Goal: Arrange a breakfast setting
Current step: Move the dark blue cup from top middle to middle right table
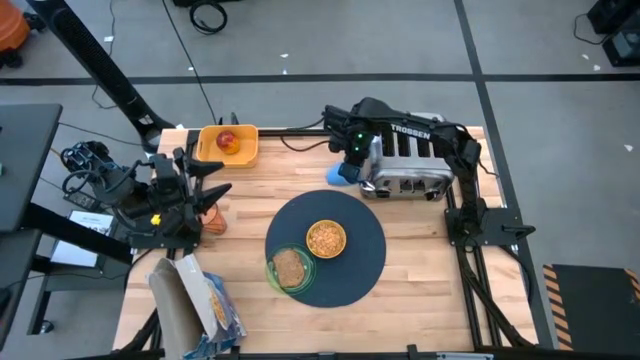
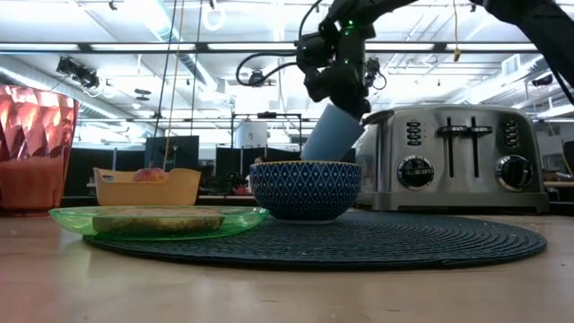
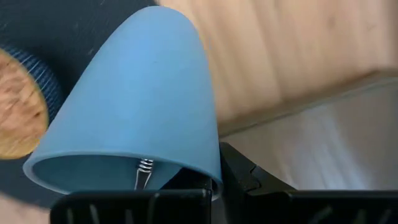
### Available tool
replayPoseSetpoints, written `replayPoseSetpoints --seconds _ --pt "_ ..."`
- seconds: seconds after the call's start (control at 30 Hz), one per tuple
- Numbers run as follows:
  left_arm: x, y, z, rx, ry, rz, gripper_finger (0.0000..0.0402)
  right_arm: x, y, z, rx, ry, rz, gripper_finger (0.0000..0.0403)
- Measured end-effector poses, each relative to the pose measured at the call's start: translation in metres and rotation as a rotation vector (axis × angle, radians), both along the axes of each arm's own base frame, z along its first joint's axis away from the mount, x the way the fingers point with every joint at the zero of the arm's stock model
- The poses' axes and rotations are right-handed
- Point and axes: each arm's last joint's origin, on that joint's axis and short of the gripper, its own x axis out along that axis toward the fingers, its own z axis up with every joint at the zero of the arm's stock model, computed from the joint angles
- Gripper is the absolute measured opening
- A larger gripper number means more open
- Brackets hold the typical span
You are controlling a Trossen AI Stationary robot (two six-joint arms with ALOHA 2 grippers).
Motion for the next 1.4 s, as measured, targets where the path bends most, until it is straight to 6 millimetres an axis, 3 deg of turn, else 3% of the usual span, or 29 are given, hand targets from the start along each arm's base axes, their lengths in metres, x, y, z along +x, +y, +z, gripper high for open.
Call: replayPoseSetpoints --seconds 0.2,0.47,0.6,0.73,0.93,1.1,1.27,1.4 --pt "0.000 -0.001 0.000 0.009 0.006 -0.024 0.0281 -0.003 0.018 0.003 0.089 0.072 -0.005 0.0015" --pt "0.000 -0.002 -0.001 0.033 0.015 -0.061 0.0281 -0.004 0.063 0.012 0.111 0.129 0.081 0.0014" --pt "0.000 -0.002 -0.001 0.034 0.016 -0.066 0.0281 -0.016 0.092 0.021 0.107 0.130 0.116 0.0014" --pt "0.000 -0.003 -0.001 0.046 0.019 -0.071 0.0281 -0.041 0.120 0.024 0.110 0.158 0.131 0.0014" --pt "0.000 -0.003 -0.001 0.057 0.023 -0.071 0.0281 -0.095 0.157 -0.001 0.175 0.309 0.092 0.0013" --pt "0.001 -0.003 -0.001 0.073 0.029 -0.072 0.0281 -0.131 0.174 -0.031 0.168 0.456 0.045 0.0013" --pt "0.004 -0.006 -0.001 0.117 0.042 -0.114 0.0281 -0.148 0.184 -0.055 0.107 0.553 0.054 0.0013" --pt "0.006 -0.008 -0.002 0.124 0.049 -0.117 0.0281 -0.150 0.196 -0.067 0.104 0.603 0.100 0.0013"
